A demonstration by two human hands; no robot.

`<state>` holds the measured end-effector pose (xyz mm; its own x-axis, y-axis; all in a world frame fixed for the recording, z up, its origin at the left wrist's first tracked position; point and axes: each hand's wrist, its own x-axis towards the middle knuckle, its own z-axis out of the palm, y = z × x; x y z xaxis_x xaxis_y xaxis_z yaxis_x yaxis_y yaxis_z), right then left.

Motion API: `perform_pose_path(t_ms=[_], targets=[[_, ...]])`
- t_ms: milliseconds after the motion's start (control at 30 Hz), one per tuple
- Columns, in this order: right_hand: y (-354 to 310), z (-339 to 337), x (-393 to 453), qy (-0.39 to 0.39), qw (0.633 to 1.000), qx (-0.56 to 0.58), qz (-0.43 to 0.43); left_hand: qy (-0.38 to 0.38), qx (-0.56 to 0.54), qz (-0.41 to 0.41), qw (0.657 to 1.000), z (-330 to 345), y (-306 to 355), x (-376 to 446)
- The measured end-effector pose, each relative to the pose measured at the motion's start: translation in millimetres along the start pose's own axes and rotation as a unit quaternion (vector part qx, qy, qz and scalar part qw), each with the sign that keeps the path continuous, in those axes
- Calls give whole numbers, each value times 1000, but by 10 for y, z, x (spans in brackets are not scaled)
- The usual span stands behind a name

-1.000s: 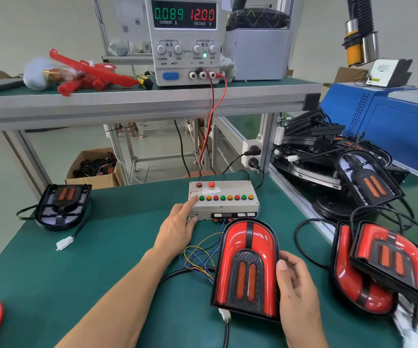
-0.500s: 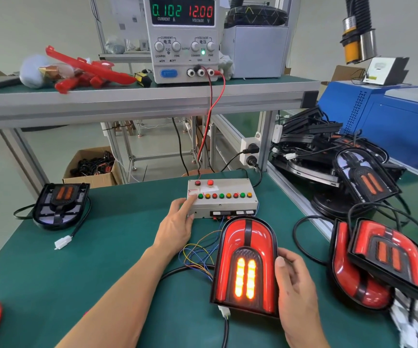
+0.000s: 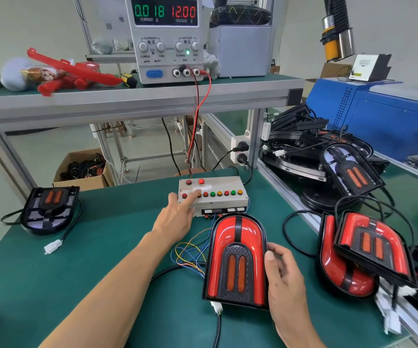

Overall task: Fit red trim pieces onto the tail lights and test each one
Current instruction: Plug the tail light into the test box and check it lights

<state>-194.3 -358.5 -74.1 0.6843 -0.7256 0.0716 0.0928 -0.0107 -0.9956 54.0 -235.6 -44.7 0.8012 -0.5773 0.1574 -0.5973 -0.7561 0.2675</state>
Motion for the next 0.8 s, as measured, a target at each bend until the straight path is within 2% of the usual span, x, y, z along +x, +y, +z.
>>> perform_pose_path(t_ms=[800], targets=[[5, 15, 15, 5, 1000, 10, 4, -25, 38, -45, 998, 13, 92, -45]])
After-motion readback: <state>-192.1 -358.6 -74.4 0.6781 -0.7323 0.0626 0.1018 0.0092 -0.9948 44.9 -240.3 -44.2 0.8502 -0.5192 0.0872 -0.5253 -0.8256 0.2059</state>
